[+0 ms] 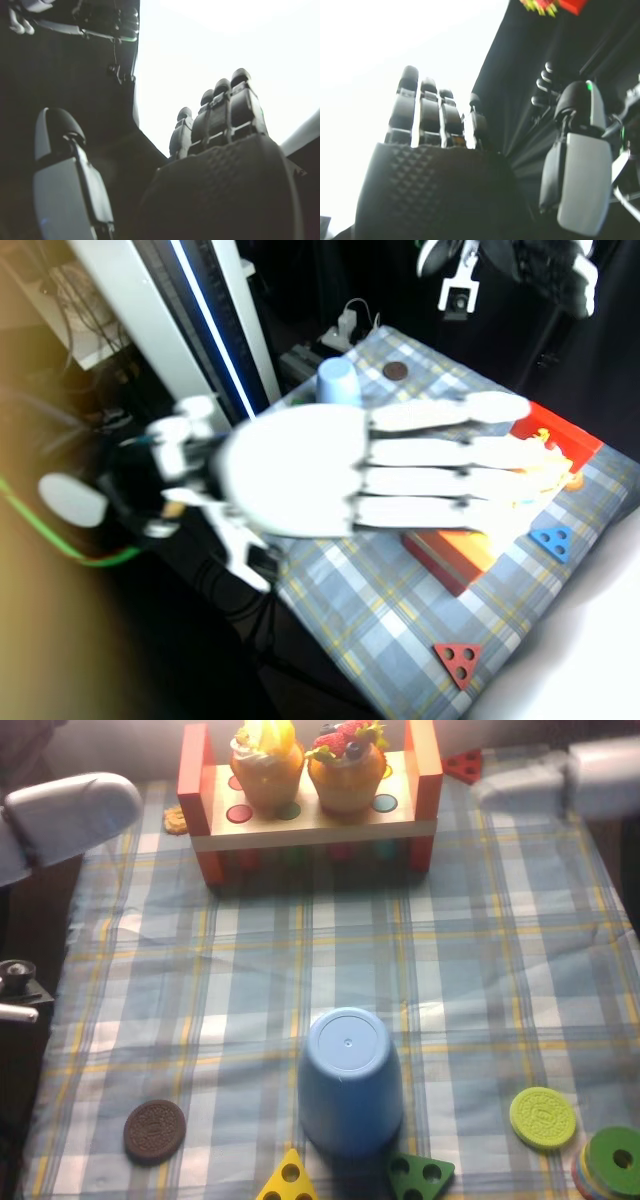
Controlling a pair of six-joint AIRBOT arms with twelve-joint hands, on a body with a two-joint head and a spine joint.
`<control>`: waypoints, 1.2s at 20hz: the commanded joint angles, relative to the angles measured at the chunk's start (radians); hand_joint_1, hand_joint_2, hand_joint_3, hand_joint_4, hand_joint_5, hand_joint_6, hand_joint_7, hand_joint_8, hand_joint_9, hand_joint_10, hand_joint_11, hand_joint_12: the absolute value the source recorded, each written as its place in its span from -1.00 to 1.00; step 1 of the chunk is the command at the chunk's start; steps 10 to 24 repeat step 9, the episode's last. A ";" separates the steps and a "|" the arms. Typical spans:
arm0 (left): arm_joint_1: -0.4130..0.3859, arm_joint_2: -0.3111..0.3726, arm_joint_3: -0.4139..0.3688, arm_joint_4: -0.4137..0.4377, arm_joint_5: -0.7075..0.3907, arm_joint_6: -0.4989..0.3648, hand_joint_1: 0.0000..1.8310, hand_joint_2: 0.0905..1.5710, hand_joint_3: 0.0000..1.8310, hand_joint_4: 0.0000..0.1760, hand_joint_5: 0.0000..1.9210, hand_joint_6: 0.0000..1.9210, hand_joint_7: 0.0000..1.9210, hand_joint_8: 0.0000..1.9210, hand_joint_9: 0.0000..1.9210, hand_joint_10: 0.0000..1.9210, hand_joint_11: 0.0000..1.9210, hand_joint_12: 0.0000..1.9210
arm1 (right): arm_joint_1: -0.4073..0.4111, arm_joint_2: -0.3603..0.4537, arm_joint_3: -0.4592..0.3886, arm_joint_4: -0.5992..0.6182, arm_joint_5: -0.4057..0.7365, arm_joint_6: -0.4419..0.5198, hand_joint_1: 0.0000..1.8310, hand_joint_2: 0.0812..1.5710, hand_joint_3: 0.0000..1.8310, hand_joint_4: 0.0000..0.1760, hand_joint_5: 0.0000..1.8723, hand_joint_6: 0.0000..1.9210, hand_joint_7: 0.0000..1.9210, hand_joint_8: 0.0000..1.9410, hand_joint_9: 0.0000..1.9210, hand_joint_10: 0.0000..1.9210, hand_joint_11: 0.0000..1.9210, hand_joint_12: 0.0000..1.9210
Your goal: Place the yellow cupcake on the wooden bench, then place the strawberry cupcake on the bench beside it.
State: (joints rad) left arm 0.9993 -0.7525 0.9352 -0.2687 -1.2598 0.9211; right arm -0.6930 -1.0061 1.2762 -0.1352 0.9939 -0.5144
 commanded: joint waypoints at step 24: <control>0.021 -0.015 -0.002 0.096 -0.475 -0.222 -0.99 0.60 -0.97 -0.16 -0.89 -1.00 -1.00 -1.00 -1.00 -1.00 -1.00 -1.00 | -0.240 0.084 -0.183 0.159 0.770 0.004 -0.56 0.53 -1.00 -0.55 -0.93 -0.99 -1.00 -1.00 -1.00 -1.00 -1.00 -1.00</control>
